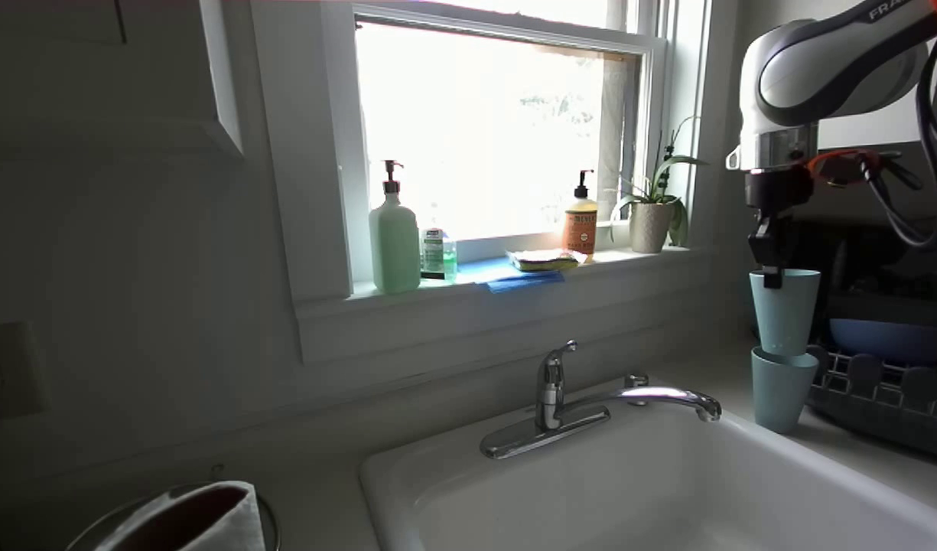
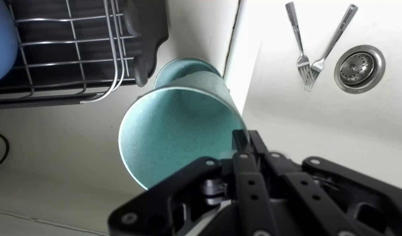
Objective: Rearrange the cups and move it to the left of the sink
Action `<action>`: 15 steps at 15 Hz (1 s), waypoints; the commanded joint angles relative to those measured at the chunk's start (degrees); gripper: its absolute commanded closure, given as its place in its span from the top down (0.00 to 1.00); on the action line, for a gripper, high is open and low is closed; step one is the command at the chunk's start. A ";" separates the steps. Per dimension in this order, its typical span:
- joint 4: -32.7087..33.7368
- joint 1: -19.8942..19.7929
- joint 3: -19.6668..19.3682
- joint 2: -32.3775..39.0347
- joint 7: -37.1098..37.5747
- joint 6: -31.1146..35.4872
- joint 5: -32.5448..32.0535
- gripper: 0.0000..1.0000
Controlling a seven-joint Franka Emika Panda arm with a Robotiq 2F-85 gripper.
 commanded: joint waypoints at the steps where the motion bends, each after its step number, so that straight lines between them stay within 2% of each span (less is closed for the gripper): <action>1: 0.65 -0.20 -0.25 0.51 0.71 -0.86 -2.66 0.01; 9: 1.11 -0.44 -0.47 3.92 1.67 -0.94 -3.16 0.02; 10: 1.20 -0.45 -0.47 4.50 1.92 -0.77 -3.46 0.13; 13: 1.37 -0.53 -0.52 5.63 2.62 -0.57 -3.76 0.21; 14: 1.46 -0.56 -0.54 5.90 2.74 -0.67 -3.88 0.42; 15: 1.34 -0.58 -0.56 6.08 3.08 -0.39 -4.03 0.44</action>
